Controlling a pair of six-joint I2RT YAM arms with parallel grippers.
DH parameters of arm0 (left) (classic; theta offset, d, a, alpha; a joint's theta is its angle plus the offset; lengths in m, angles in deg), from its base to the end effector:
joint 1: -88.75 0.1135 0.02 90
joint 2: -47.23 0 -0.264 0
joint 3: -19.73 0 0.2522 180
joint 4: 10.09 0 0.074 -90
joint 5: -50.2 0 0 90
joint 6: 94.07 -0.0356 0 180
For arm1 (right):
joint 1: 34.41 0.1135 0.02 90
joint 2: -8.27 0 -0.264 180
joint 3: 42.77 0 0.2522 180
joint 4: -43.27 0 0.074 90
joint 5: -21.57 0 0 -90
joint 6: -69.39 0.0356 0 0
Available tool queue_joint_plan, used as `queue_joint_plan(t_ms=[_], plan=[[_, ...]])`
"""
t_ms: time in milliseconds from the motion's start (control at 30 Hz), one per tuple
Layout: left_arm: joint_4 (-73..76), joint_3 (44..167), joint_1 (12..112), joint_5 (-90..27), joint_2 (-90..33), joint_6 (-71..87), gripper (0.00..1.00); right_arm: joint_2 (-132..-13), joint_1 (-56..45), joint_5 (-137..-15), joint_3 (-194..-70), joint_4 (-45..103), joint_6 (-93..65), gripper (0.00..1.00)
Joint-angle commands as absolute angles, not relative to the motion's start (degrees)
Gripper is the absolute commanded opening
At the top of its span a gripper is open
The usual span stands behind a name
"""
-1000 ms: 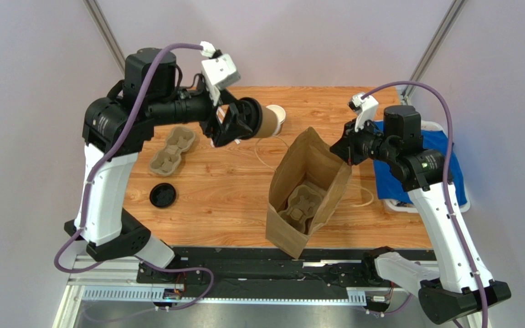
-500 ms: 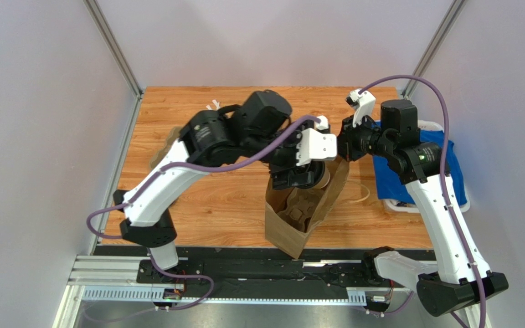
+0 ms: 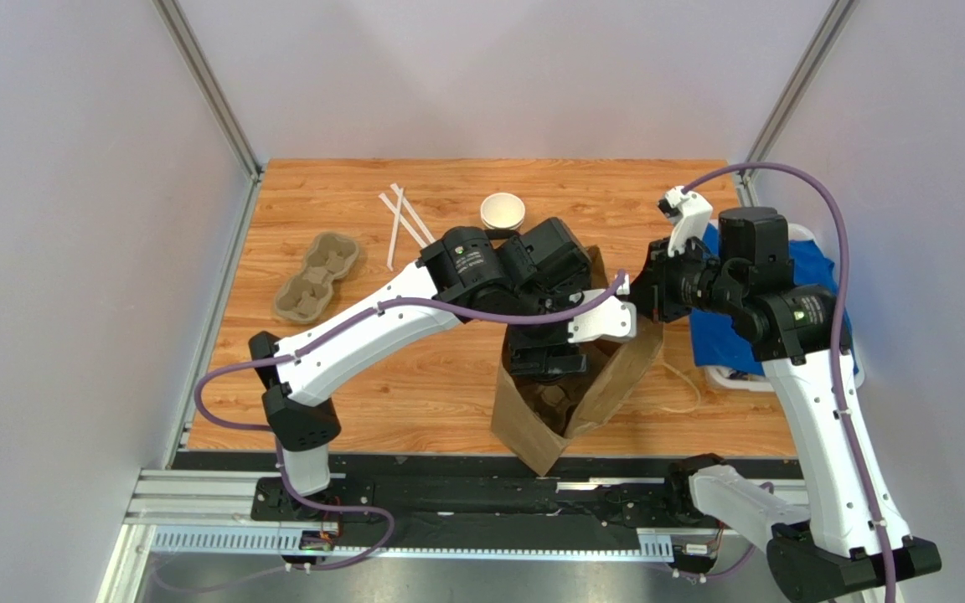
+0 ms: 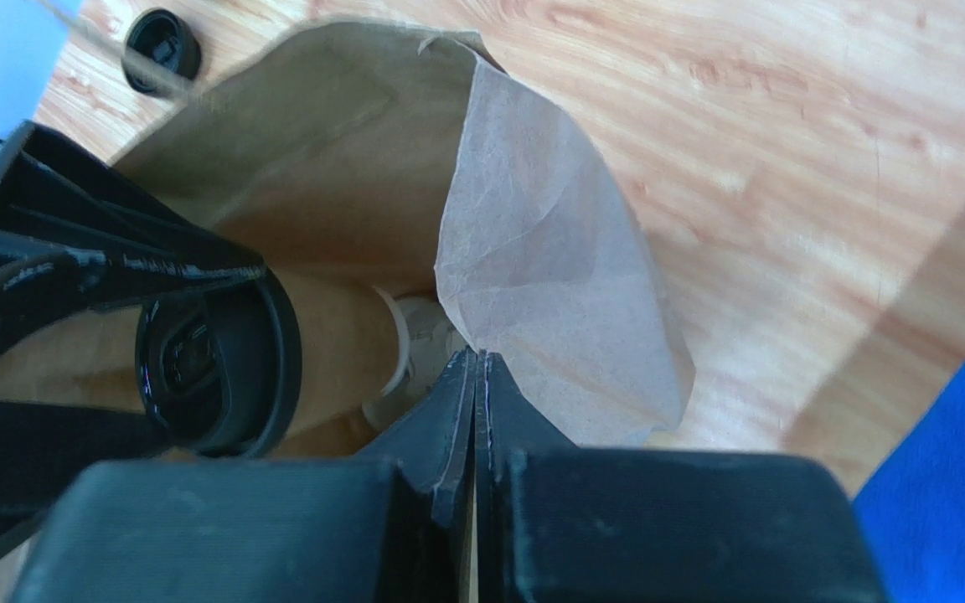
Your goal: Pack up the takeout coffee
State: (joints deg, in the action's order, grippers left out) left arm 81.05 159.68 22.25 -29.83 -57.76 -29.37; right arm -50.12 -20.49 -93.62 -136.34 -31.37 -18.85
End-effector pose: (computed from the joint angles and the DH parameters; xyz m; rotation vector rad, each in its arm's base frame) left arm 0.1362 -0.3286 0.4224 1.9195 1.7639 -0.4915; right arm 0.1611 0.0555 0.4161 -0.4738 2.2097 0.6422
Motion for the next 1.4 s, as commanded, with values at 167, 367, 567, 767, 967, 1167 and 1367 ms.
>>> queue_joint_plan(t_ms=[167,367,567,767,967,1167,1367], plan=[[83.3,162.5,29.0,-33.0,-55.9,-35.1,0.33,-49.4,-26.4,-97.0,-135.1,-43.9,-19.9,0.00],[85.9,169.3,29.7,-31.3,-58.0,-38.3,0.33,-50.8,-26.8,-101.0,-138.7,-45.4,-25.6,0.40],[86.6,166.9,28.6,-27.2,-56.7,-38.0,0.33,-56.3,-27.4,-100.8,-150.0,-40.4,-33.3,0.76],[85.6,162.9,28.7,-27.7,-54.6,-37.5,0.33,-62.6,-27.3,-108.1,-157.3,-35.0,-38.4,0.80],[83.4,158.3,28.9,-27.4,-52.1,-36.2,0.33,-67.1,-22.5,-109.2,-156.6,-30.6,-39.3,0.79],[80.4,153.4,29.3,-27.1,-49.7,-34.2,0.33,-71.3,-17.2,-105.5,-156.6,-29.1,-42.3,0.76],[76.8,148.0,29.7,-28.4,-46.6,-31.7,0.33,-72.9,-13.2,-102.5,-155.2,-30.4,-46.4,0.65]])
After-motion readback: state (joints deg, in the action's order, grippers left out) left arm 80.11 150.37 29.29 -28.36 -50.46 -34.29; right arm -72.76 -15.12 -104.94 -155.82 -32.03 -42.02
